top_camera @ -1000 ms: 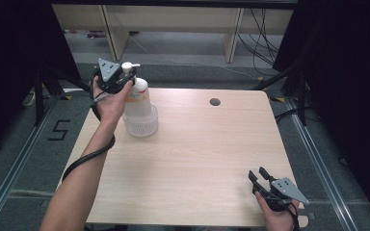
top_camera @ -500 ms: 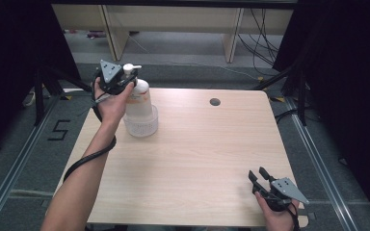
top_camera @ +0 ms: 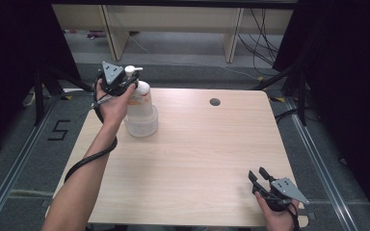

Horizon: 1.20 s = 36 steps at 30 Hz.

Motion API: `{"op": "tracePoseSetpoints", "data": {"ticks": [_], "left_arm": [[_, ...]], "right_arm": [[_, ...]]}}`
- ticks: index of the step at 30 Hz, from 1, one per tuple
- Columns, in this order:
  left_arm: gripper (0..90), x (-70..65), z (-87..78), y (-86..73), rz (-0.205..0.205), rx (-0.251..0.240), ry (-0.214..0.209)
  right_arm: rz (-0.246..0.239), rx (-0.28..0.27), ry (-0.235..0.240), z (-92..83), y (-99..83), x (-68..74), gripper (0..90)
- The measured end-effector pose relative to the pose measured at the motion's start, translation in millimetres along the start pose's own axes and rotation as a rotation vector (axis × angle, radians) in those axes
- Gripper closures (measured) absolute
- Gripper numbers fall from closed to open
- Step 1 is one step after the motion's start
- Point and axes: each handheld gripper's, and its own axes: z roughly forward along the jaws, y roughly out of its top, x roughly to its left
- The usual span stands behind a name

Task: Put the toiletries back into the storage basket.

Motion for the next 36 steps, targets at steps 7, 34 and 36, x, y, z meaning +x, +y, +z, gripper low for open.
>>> {"op": "tracePoseSetpoints", "data": {"ticks": [7,34,36], "left_arm": [[58.6,-0.3,0.8,-4.0,0.001,0.010,-0.001],[58.6,-0.5,2.3,-19.5,0.004,0.042,0.003],[58.6,-0.7,2.3,-20.3,0.002,0.043,0.003]], "right_arm": [[-0.002,0.006,-0.006,-0.2,0.2,0.1,54.6],[0.000,0.007,0.006,0.3,0.1,0.2,54.6],[0.002,0.007,0.004,0.2,0.1,0.3,54.6]]}}
